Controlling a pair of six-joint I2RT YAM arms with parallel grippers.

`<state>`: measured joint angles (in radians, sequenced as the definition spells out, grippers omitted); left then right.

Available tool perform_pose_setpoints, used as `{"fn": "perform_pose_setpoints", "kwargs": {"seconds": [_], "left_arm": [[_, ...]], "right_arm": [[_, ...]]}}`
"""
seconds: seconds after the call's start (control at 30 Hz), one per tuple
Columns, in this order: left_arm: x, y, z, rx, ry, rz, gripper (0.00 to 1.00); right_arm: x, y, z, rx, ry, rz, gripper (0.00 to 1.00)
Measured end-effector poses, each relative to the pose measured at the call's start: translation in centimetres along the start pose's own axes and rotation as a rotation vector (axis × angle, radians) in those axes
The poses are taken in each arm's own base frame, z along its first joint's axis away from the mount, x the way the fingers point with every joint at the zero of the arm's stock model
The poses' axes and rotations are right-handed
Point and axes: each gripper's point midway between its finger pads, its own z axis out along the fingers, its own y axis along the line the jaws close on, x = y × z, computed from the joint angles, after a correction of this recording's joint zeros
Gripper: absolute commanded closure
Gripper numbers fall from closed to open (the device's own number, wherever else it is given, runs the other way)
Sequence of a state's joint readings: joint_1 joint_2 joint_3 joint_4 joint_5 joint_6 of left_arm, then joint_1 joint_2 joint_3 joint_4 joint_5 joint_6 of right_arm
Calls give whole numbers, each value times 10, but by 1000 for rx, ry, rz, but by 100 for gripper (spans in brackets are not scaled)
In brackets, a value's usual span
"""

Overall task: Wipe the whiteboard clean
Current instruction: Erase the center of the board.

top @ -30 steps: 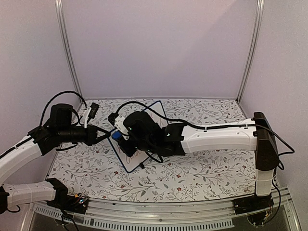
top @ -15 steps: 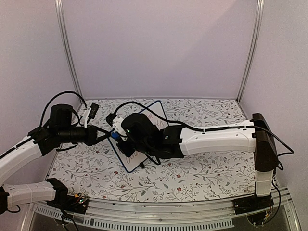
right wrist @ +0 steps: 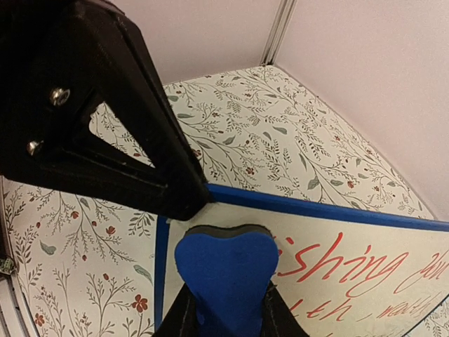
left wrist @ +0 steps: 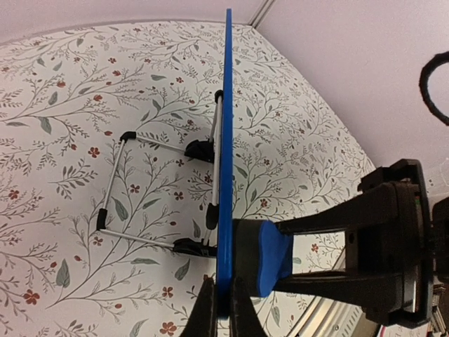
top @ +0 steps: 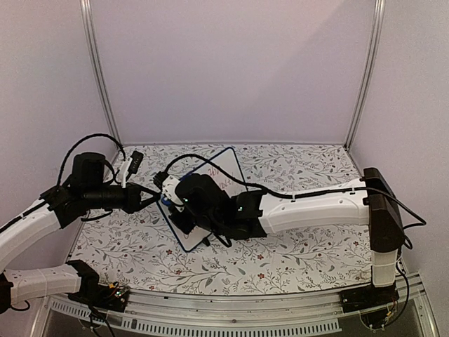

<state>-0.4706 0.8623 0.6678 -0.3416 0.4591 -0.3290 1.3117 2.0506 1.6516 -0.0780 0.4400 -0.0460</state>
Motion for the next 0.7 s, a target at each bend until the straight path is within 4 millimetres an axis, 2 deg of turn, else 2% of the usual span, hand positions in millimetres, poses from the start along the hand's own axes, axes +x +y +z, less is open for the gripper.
{"fn": "perform_pose_setpoints", "kwargs": {"seconds": [0.13, 0.27, 0.7], "left_arm": [[1, 1, 0, -5, 1, 2, 100], [1, 1, 0, -5, 2, 4, 100], [0, 1, 0, -6, -4, 9, 100]], "right_arm": [[21, 5, 2, -3, 33, -17, 81], [33, 8, 2, -6, 53, -27, 81], [27, 5, 1, 11, 46, -49, 80]]}}
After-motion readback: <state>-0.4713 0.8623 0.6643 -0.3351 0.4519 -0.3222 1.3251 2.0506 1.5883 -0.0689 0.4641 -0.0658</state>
